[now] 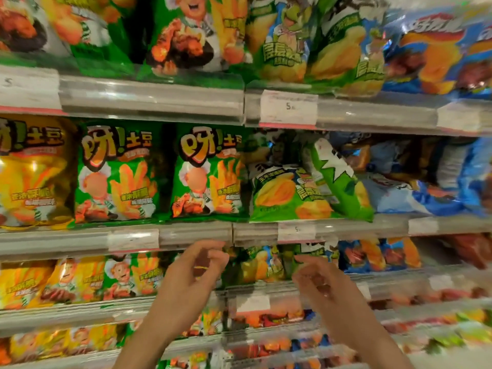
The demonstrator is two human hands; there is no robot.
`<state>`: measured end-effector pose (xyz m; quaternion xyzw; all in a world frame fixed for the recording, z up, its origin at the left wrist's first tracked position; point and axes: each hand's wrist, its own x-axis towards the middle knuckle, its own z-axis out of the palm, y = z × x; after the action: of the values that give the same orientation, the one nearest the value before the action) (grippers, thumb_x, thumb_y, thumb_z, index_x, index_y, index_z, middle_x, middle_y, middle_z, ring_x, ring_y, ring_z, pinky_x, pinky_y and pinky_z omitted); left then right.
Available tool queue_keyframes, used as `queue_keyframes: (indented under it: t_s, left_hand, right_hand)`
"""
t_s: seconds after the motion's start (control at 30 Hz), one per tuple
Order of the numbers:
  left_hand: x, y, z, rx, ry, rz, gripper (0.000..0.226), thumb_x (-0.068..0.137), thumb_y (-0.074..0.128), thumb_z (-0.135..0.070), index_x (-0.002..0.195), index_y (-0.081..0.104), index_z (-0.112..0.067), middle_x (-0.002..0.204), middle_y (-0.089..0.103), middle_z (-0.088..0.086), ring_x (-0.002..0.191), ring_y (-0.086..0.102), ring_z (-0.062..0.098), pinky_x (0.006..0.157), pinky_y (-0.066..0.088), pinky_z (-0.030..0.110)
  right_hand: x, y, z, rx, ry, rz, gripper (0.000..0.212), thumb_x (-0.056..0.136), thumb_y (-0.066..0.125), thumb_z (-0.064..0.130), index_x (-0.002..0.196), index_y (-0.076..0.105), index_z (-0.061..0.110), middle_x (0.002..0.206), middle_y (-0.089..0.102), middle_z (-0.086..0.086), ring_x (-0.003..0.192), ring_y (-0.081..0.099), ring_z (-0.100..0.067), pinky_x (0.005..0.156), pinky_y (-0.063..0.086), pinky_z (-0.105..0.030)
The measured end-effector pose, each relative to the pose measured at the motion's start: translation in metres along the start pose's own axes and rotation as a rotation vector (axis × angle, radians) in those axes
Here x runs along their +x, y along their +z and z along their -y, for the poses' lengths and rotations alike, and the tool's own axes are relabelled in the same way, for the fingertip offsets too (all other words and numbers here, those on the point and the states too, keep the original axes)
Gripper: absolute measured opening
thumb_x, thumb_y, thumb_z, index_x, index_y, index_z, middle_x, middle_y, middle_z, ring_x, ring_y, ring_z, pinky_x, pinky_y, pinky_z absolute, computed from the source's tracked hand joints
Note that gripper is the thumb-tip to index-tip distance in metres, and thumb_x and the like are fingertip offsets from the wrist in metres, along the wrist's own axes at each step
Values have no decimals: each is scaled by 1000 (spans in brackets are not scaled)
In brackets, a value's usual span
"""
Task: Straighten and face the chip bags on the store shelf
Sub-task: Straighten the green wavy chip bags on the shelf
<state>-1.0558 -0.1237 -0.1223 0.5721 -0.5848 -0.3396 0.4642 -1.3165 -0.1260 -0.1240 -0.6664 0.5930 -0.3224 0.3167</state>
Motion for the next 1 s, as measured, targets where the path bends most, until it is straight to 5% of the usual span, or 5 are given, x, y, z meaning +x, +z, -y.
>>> queue_keyframes:
  t_s: [0.37, 0.53, 0.67, 0.83, 1.0]
  left_hand:
    - [12, 85, -86, 59, 113, -281, 13, 91, 64, -31, 103, 67, -35, 92, 70, -18, 86, 68, 5, 78, 53, 30]
    - [28, 109, -119, 142, 183, -307, 10, 93, 63, -29, 101, 66, -34, 96, 65, -25, 91, 62, -3, 73, 48, 9]
    - [59, 126, -134, 202, 199, -289, 12, 93, 64, -31, 104, 65, -32, 90, 65, -18, 89, 60, -3, 74, 51, 16]
    - [97, 137, -145, 368, 170, -267, 35, 92, 61, -45, 123, 60, -27, 105, 65, -14, 93, 59, -2, 85, 53, 30]
    - [117, 144, -155, 389, 105, -223, 63, 88, 57, -61, 137, 48, -22, 111, 68, -12, 100, 64, 10, 93, 52, 39]
  right_hand:
    - [36, -116, -63, 111, -92, 21, 23, 94, 63, 33, 113, 59, 45, 92, 69, 25, 85, 66, -1, 82, 55, -29]
    - [53, -155, -67, 74, -193, -43, 22, 93, 63, 37, 112, 60, 45, 96, 65, 33, 88, 63, 6, 76, 53, -17]
    - [78, -174, -54, 14, -294, -177, 17, 94, 61, 38, 110, 62, 41, 97, 66, 22, 94, 59, 6, 76, 51, -15]
    - [131, -165, -44, -382, -396, -253, 65, 91, 59, 53, 147, 40, 26, 151, 40, -1, 138, 37, -23, 113, 34, -37]
    - [157, -147, -40, -392, -384, -147, 83, 91, 62, 52, 157, 19, 27, 162, 27, -2, 146, 29, -22, 116, 32, -40]
